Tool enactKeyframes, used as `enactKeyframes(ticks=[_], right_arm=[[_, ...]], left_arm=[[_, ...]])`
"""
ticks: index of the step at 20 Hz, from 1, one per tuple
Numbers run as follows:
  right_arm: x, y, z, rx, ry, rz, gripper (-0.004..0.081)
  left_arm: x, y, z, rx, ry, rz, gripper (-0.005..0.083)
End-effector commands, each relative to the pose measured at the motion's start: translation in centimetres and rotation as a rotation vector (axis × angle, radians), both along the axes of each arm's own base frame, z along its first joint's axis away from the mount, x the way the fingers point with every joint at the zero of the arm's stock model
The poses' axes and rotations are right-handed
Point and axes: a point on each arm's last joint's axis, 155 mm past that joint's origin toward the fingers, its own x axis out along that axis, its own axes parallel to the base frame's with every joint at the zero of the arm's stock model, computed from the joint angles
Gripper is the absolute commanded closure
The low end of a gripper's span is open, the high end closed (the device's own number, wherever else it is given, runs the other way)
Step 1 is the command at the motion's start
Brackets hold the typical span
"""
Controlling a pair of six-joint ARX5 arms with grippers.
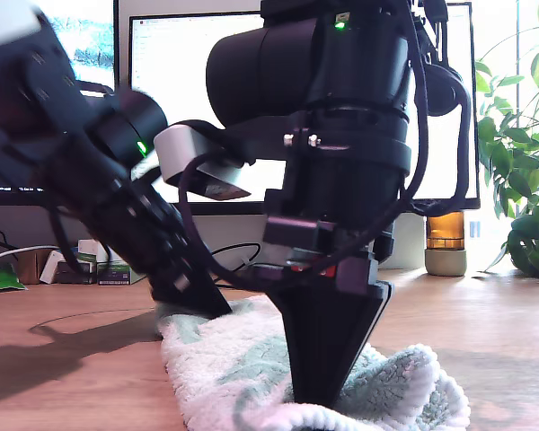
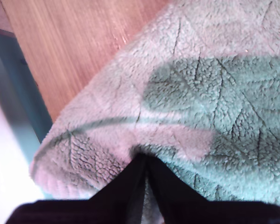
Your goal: Fold the tea towel to a neat square and place it to the right
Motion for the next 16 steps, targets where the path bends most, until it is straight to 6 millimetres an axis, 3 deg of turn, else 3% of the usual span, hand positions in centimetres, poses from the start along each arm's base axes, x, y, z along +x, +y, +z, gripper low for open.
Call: enactKeyframes(ticks=[1,7,16], right_arm=[[-1.4,-0.8,-2.1,-0.051,0.049,0.012,0.0783],[-1.3,-0.6,-2.0,-0.044,0.049,-0.01,0.0783],[1.0,2.5,-1.5,0.073,-0.008,-0.147,0.0783]], left_arm=[[-0.6,-0.5,-1.1,0.016,0.024,-0.03,0.0797],[0.2,-1.2,-3.4,0.058,0.072,-0.032,0.0797],[2.5,-2.4,-3.4,0.07,0.014,-0.054,0.0797]])
